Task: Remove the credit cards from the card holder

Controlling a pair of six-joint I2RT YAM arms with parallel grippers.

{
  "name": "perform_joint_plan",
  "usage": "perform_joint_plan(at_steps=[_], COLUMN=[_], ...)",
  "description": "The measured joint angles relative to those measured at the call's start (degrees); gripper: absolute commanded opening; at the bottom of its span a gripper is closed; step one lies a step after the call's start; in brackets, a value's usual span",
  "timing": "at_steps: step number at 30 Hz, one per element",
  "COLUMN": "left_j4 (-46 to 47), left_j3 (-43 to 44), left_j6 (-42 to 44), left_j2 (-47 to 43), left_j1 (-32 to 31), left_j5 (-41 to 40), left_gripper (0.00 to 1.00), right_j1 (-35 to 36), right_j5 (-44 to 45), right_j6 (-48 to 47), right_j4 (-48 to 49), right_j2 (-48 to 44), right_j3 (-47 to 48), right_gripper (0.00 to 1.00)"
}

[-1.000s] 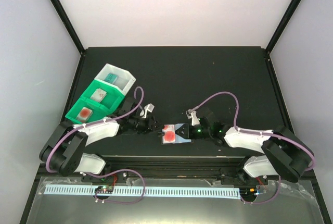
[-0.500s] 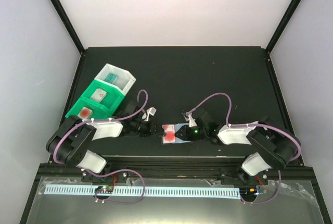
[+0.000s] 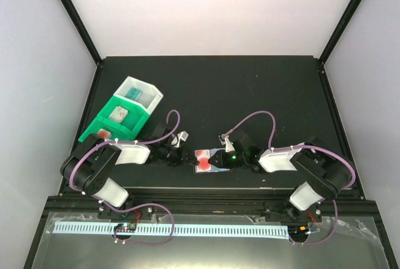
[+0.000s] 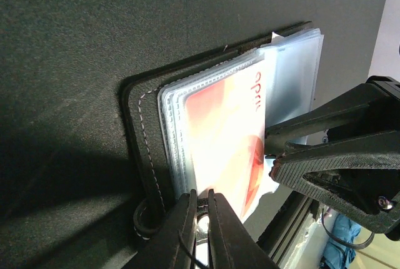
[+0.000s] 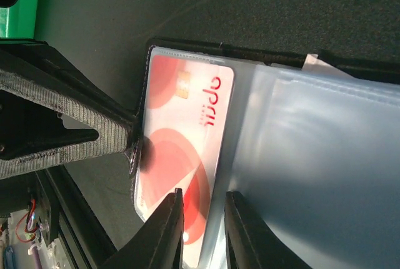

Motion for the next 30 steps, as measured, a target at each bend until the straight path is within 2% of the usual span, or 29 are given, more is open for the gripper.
perform_joint_plan(at_steps=[13,23,30], left_j4=[0.66,0.61,0.59], left_j3=[0.0,0.0,0.0], left_j6=[0.11,0.15,0.13], left_j2=[0.55,0.55,0.55], left_j1=[-0.31,-0.33,-0.37], left_j5=[-0.24,-0.5,-1.03], left_gripper=[0.09,0.09,0.09], right_j1=[0.0,0.0,0.0], right_j5=[-0.13,0.55,2.29], right_j6=[0.0,-0.74,-1.36], right_j4=[0.94,0.61,-1.77], right_j2=[0.57,0.96,-1.14], right_j3=[0.0,0.13,0.17], right_gripper=[0.2,0.01,0.01])
